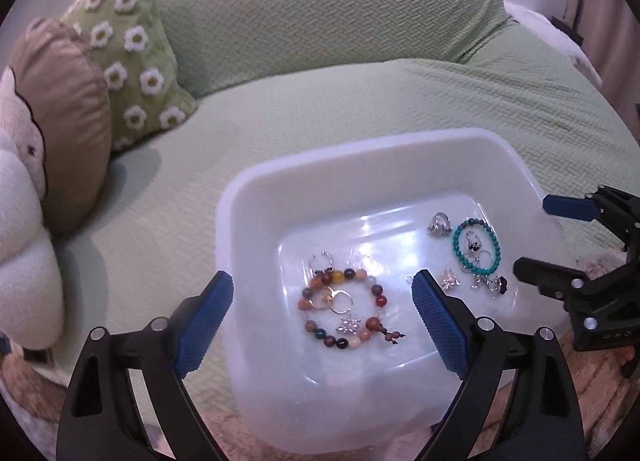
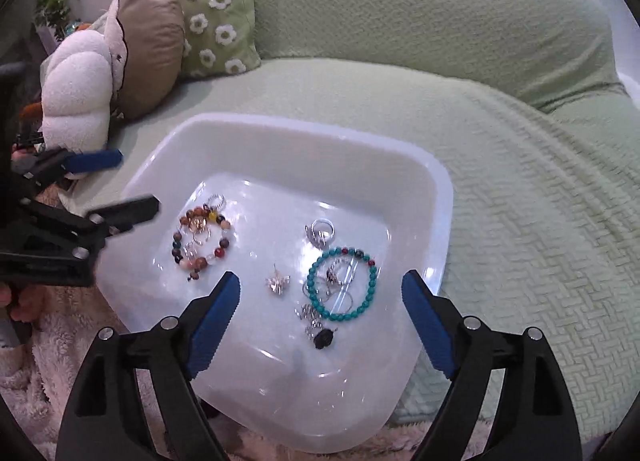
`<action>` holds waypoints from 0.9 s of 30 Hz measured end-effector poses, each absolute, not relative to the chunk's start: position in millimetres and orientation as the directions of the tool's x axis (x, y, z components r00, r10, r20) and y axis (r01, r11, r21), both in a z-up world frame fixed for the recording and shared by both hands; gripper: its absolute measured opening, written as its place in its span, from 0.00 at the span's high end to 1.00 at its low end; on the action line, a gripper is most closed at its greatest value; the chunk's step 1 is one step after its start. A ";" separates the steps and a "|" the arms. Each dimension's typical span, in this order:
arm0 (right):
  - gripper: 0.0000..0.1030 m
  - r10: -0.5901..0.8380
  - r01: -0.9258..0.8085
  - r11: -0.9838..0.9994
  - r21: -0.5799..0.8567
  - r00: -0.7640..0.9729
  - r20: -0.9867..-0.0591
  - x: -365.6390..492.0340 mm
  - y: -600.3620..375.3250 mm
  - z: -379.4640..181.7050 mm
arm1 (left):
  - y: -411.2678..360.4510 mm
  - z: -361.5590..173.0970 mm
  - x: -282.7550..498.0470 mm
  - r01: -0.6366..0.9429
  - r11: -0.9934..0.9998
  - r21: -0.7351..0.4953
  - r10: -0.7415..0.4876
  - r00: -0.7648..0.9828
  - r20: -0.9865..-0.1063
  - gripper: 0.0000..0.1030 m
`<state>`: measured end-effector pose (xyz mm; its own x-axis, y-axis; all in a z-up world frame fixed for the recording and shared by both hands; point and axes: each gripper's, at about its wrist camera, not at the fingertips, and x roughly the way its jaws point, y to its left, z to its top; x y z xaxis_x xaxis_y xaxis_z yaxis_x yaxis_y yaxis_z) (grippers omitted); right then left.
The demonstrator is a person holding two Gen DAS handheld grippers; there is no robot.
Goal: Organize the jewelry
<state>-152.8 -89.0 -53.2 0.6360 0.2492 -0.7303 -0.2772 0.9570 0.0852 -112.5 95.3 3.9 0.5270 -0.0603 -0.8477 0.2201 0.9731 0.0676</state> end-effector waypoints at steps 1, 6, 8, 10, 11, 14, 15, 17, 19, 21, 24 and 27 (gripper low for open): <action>0.18 0.243 -0.270 0.959 0.082 0.644 -0.726 -153.1 -89.3 -53.8 | 97.3 0.6 -110.7 0.207 0.977 0.058 -0.061 0.525 -0.849 0.16; 0.16 0.263 -0.288 0.954 0.086 0.663 -0.701 -156.0 -88.3 -51.0 | 97.0 -5.4 -111.8 0.188 0.979 0.073 -0.042 0.548 -0.835 0.16; 0.14 0.269 -0.287 0.953 0.095 0.664 -0.698 -155.5 -88.6 -51.2 | 93.5 -4.1 -114.9 0.191 0.978 0.088 -0.037 0.565 -0.824 0.16; 0.14 0.265 -0.283 0.955 0.093 0.663 -0.701 -154.4 -88.3 -51.9 | 89.9 -2.8 -117.0 0.192 0.976 0.102 -0.031 0.585 -0.811 0.16; 0.14 0.261 -0.280 0.956 0.091 0.665 -0.699 -154.5 -88.5 -52.0 | 89.0 -2.4 -117.2 0.192 0.976 0.104 -0.030 0.590 -0.807 0.14; 0.14 0.261 -0.280 0.956 0.091 0.663 -0.702 -153.7 -87.6 -52.5 | 87.3 -0.6 -118.9 0.204 0.976 0.079 -0.063 0.607 -0.793 0.14; 0.14 0.262 -0.281 0.955 0.092 0.660 -0.704 -154.1 -87.4 -53.0 | 86.9 -0.4 -119.6 0.213 0.975 0.063 -0.081 0.607 -0.790 0.13; 0.14 0.259 -0.283 0.955 0.086 0.662 -0.704 -154.9 -86.4 -53.2 | 87.3 -0.2 -120.0 0.223 0.974 0.042 -0.105 0.608 -0.787 0.13; 0.14 0.261 -0.284 0.955 0.087 0.662 -0.703 -155.4 -85.6 -53.2 | 87.2 -1.2 -119.2 0.222 0.974 0.037 -0.108 0.605 -0.789 0.13; 0.14 0.258 -0.280 0.956 0.087 0.662 -0.703 -155.3 -85.7 -53.7 | 87.1 -2.1 -118.2 0.217 0.975 0.041 -0.101 0.603 -0.791 0.13; 0.14 0.255 -0.275 0.957 0.087 0.665 -0.702 -155.8 -85.7 -53.8 | 86.0 -2.5 -118.5 0.210 0.977 0.044 -0.095 0.606 -0.790 0.13; 0.13 0.255 -0.275 0.958 0.088 0.667 -0.700 -156.3 -86.0 -53.7 | 84.8 -2.4 -119.4 0.210 0.977 0.046 -0.094 0.609 -0.788 0.13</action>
<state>-156.3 -86.0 -53.7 0.6666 0.2553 -0.7004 -0.2746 0.9575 0.0877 -119.4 84.8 -2.4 0.6088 -0.0940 -0.7877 0.2101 0.9766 0.0459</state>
